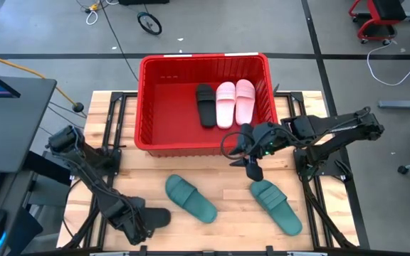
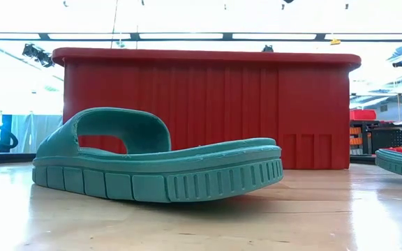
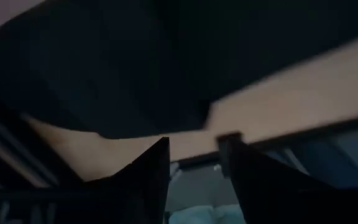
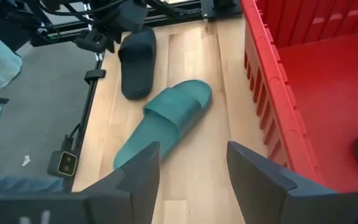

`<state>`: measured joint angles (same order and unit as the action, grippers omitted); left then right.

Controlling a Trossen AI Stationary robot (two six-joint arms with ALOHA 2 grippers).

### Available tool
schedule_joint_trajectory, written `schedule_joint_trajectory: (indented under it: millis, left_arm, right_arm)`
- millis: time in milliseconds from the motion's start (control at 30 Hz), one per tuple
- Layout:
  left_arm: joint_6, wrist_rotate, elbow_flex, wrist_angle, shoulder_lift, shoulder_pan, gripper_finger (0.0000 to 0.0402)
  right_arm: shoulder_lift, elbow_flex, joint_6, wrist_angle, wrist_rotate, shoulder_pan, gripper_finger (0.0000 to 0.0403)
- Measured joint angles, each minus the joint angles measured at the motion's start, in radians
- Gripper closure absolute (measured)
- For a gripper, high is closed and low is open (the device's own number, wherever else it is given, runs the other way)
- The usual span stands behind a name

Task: Pick and place slides into bin
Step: Put the black slipper into the red bin

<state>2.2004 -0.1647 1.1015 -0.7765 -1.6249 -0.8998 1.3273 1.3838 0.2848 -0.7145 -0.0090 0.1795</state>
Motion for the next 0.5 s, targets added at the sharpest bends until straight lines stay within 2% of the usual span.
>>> schedule_joint_trajectory:
  millis: [100,500]
  left_arm:
    - [0.052,-0.002,-0.028,0.000,0.000,-0.008,0.0238]
    - [0.059,-0.008,-0.045,0.015,0.002,0.053,0.0239]
  right_arm:
    - [0.000,0.000,-0.010,0.000,0.000,0.000,0.0213]
    - [0.000,0.000,-0.070,0.000,0.001,-0.001,0.0213]
